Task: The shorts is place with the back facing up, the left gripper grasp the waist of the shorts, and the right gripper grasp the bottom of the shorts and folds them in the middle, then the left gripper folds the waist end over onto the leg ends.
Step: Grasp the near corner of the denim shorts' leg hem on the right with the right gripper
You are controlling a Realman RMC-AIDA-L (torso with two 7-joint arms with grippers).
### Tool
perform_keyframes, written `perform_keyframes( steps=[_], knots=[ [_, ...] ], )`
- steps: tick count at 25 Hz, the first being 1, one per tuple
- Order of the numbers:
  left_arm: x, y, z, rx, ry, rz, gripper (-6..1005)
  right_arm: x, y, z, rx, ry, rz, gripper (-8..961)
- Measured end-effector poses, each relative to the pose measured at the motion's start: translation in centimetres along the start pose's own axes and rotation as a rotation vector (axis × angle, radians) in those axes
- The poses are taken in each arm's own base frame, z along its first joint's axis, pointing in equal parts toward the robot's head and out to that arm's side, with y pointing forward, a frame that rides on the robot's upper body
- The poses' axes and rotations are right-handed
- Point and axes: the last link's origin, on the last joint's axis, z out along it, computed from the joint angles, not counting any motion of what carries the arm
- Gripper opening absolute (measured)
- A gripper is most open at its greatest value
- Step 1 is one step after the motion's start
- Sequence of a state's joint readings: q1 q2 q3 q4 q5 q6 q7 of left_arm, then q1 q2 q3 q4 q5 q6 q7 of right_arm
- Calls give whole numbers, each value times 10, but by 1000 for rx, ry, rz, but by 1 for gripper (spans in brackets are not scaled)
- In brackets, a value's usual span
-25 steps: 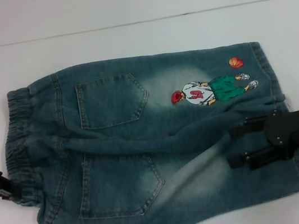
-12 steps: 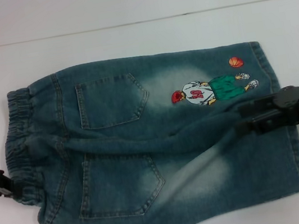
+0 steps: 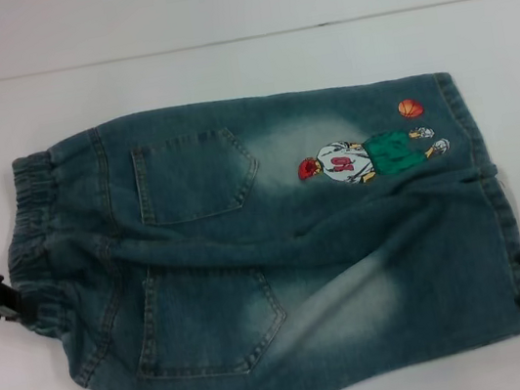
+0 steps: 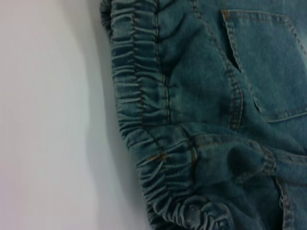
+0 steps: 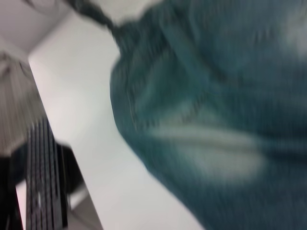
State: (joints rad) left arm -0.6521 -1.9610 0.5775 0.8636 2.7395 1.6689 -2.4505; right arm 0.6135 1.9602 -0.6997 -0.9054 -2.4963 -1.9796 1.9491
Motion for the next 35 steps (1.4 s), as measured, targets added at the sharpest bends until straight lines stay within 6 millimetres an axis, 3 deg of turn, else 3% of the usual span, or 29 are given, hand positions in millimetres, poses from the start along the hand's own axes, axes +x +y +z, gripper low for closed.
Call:
perform_keyframes(
  steps=[8,16,35],
  knots=[
    [4,1,0,2,6,5,49,8,-3,12,12,175,23,944],
    [3,1,1,2,7,5,58,13,-8,11,64,290,43,944],
    [3,0,4,6,15,5,79,-4,-13,38,88,334,-8,930]
  ],
)
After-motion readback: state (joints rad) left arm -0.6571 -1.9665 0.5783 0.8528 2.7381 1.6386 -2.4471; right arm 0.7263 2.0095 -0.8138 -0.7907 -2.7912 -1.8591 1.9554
